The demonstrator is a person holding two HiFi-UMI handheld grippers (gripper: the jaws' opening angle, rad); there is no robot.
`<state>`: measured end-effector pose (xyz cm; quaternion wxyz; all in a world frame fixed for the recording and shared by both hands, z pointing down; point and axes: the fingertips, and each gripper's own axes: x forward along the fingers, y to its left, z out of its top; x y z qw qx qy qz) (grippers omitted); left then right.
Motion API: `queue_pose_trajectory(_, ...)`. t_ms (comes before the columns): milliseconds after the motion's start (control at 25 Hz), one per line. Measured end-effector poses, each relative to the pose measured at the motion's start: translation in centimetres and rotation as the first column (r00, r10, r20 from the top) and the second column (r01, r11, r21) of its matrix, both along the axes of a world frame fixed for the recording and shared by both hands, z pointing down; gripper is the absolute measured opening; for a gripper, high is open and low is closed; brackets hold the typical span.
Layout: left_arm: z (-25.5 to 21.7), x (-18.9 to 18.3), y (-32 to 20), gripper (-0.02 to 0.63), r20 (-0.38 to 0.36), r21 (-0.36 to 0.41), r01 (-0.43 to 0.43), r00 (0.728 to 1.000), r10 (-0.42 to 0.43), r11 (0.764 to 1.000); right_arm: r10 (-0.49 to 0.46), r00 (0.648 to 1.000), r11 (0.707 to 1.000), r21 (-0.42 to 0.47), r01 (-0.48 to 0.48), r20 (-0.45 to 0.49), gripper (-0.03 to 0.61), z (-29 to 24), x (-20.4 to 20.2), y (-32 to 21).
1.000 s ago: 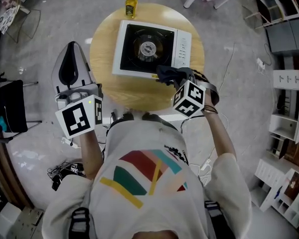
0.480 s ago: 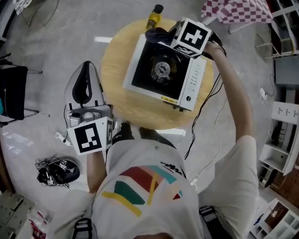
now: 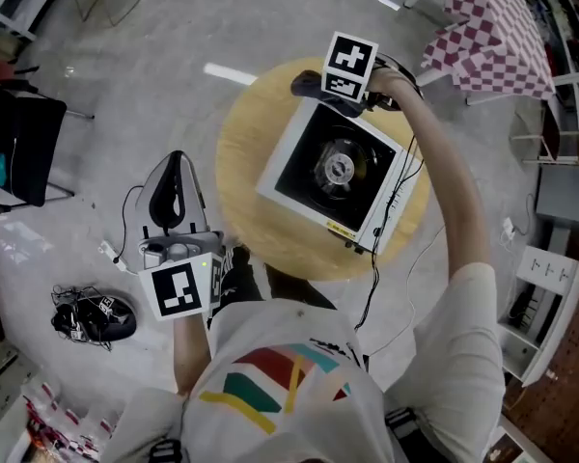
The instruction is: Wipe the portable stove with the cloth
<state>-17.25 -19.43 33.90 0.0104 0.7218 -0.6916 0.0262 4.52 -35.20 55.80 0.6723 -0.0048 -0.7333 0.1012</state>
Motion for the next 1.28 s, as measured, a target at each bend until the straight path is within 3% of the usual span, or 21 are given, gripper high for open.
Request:
queue_pose_trajectory(360,1.6,-1.9,0.8,0.008,0.002,-0.036,0.041,0.999,-0.041,0.998,0.010,1.000,0.999,-0.051,-0.012,-0.027,0.035,1.7,0.1,0.0)
queue_pose_trajectory(560,1.6,-1.3,0.8,0.007,0.005,-0.041,0.016,1.000,-0.015,0.999,0.056,0.998,0.996,-0.062,-0.057,-0.020,0.035,1.7,1.7,0.4)
queue_pose_trajectory(1080,2.3,3.1,0.4,0.006,0.077,-0.062,-0.100,0.992,0.105,0.993,0.197,0.980,0.977,-0.075,-0.199,-0.035,0.035,2.0,12.0,4.0)
queue_pose_trajectory(1280,3.8,5.4,1.0,0.007,0.098,-0.120,-0.173,0.978,0.185,0.978,0.223,0.973,0.973,-0.052,-0.226,-0.068,0.035,2.2,16.4,5.5)
